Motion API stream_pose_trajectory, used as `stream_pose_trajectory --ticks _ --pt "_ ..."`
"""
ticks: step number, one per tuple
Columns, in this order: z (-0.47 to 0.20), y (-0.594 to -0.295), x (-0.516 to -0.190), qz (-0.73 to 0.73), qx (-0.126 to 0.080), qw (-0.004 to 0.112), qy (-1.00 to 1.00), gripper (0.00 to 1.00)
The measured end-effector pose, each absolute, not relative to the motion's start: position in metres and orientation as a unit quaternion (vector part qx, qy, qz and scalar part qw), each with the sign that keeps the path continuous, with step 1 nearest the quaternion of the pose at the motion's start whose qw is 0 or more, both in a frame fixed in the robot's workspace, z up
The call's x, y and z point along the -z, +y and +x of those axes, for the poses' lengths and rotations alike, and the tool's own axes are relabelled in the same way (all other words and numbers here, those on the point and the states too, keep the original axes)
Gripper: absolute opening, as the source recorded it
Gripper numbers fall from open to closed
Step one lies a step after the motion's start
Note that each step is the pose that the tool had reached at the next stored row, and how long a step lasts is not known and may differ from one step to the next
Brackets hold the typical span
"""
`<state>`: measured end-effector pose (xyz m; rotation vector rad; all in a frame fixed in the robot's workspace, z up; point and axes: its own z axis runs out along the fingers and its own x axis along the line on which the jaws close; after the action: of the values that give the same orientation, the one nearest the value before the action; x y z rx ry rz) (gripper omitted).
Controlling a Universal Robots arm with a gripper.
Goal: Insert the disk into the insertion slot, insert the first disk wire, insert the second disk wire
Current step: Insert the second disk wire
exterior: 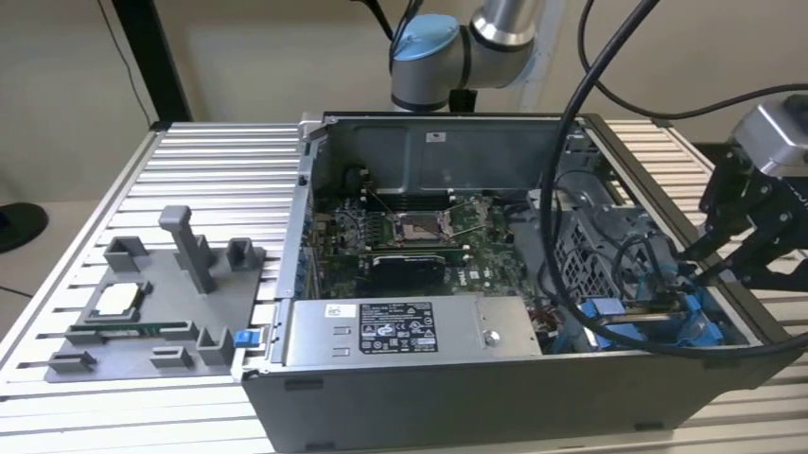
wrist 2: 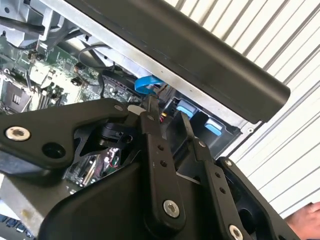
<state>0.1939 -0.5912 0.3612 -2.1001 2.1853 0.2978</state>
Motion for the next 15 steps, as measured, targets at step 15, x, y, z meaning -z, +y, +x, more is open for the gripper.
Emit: stream_pose_trajectory --ticks 15 --pt "0.1936 -0.5921 -0.3570 -0.688 -0.105 0.056 0.716 1.00"
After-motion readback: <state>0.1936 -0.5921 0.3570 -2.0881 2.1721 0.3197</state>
